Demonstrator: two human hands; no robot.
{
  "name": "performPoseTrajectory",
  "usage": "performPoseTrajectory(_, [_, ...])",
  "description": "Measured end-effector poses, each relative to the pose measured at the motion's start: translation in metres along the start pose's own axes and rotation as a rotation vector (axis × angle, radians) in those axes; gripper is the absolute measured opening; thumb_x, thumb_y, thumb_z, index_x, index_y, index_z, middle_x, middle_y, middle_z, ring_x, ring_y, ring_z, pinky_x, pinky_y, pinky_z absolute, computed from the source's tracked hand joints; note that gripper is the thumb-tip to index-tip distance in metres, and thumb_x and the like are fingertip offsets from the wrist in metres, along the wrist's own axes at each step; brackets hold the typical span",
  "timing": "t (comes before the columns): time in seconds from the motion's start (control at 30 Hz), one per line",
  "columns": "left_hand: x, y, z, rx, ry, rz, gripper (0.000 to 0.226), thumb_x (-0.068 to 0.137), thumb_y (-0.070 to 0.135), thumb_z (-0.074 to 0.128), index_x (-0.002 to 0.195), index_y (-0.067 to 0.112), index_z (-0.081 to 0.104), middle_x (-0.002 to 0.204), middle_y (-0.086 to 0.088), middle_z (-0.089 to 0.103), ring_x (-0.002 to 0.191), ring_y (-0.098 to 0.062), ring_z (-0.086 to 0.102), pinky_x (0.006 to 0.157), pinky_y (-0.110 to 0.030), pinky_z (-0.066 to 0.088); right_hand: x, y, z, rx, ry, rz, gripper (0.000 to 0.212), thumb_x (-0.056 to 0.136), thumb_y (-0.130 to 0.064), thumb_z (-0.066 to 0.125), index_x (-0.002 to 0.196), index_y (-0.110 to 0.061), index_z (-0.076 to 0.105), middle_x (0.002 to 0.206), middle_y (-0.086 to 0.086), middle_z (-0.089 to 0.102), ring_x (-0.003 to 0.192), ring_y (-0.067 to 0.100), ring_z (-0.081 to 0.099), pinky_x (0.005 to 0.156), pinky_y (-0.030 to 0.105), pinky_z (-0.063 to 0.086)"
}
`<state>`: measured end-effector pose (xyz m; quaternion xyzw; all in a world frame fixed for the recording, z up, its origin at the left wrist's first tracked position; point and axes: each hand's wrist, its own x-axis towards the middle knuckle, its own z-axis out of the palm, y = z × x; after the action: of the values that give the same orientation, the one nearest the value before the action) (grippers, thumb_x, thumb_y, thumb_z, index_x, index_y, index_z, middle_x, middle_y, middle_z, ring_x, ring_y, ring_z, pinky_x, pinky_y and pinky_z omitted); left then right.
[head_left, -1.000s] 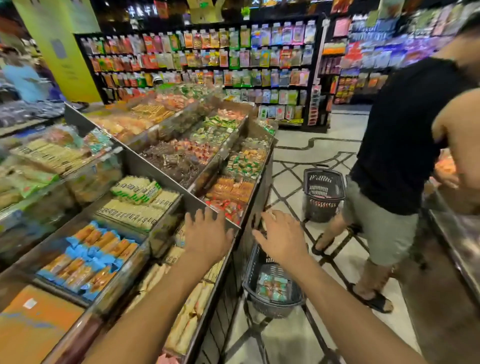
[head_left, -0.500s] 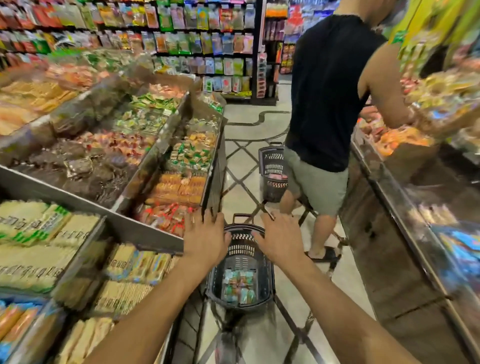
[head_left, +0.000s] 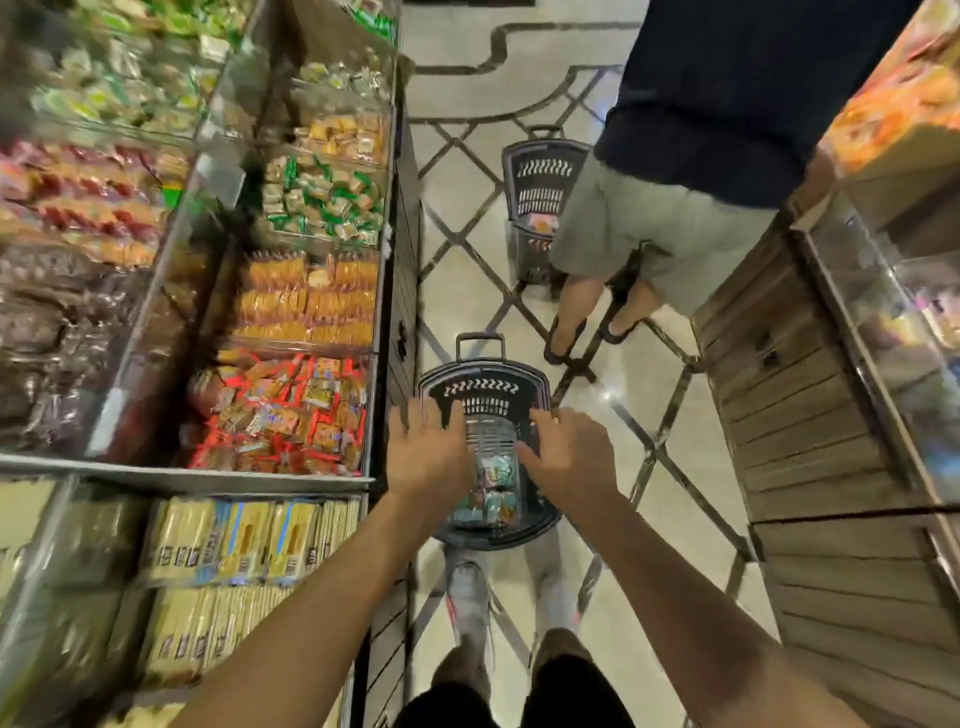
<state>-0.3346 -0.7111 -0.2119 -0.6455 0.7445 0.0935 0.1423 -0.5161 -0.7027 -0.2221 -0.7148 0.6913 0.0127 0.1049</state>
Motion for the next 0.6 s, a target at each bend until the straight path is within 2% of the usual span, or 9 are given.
performPoseTrajectory(0.1, [0.029, 0.004, 0.039, 0.012, -0.049, 0.005, 0.072, 0.103, 0.048, 0.044, 0.163, 0.016, 0.022, 0.161, -0.021, 0.035, 0.151, -0.041, 0.027, 0.124, -0.059, 0.019, 0.021, 0.007, 0.042, 0.006, -0.101, 0.01, 0.04, 0.095, -0.05, 0.063, 0.12, -0.019, 0.066, 0.095, 0.008, 0.068, 0.087, 0.031, 0.067, 0.078, 0.04, 0.053])
performPoseTrajectory(0.2, [0.059, 0.012, 0.082, 0.001, -0.112, -0.015, 0.07, 0.104, 0.05, 0.04, 0.163, 0.015, 0.023, 0.158, -0.02, 0.039, 0.149, -0.041, 0.03, 0.124, -0.057, 0.02, 0.044, 0.017, 0.088, 0.02, -0.175, 0.044, 0.041, 0.095, -0.051, 0.061, 0.121, -0.02, 0.065, 0.097, 0.007, 0.07, 0.086, 0.03, 0.068, 0.075, 0.037, 0.052])
performPoseTrajectory(0.33, [0.097, 0.022, 0.149, -0.049, -0.152, -0.051, 0.061, 0.103, 0.052, 0.036, 0.154, 0.019, 0.041, 0.149, -0.016, 0.05, 0.144, -0.038, 0.038, 0.122, -0.056, 0.025, 0.066, 0.037, 0.166, 0.043, -0.245, 0.076, 0.036, 0.095, -0.046, 0.059, 0.118, -0.019, 0.066, 0.092, 0.009, 0.068, 0.08, 0.031, 0.066, 0.07, 0.037, 0.051])
performPoseTrajectory(0.47, [0.13, 0.03, 0.22, -0.055, -0.232, -0.092, 0.06, 0.101, 0.05, 0.042, 0.153, 0.02, 0.042, 0.145, -0.014, 0.052, 0.14, -0.038, 0.041, 0.12, -0.055, 0.027, 0.081, 0.059, 0.243, 0.047, -0.319, 0.083, 0.044, 0.101, -0.049, 0.052, 0.131, -0.018, 0.063, 0.106, 0.01, 0.069, 0.093, 0.032, 0.067, 0.078, 0.04, 0.054])
performPoseTrajectory(0.53, [0.146, 0.036, 0.255, -0.035, -0.293, -0.094, 0.06, 0.103, 0.049, 0.042, 0.155, 0.02, 0.039, 0.15, -0.014, 0.049, 0.143, -0.037, 0.04, 0.122, -0.054, 0.026, 0.087, 0.067, 0.28, 0.056, -0.348, 0.106, 0.041, 0.101, -0.047, 0.054, 0.128, -0.019, 0.064, 0.108, 0.008, 0.069, 0.095, 0.03, 0.068, 0.078, 0.039, 0.054])
performPoseTrajectory(0.6, [0.162, 0.041, 0.29, -0.028, -0.324, -0.089, 0.06, 0.103, 0.049, 0.041, 0.155, 0.019, 0.039, 0.151, -0.014, 0.048, 0.143, -0.037, 0.04, 0.122, -0.053, 0.026, 0.093, 0.074, 0.317, 0.071, -0.354, 0.124, 0.032, 0.098, -0.043, 0.059, 0.119, -0.02, 0.067, 0.1, 0.006, 0.068, 0.09, 0.03, 0.068, 0.072, 0.037, 0.054])
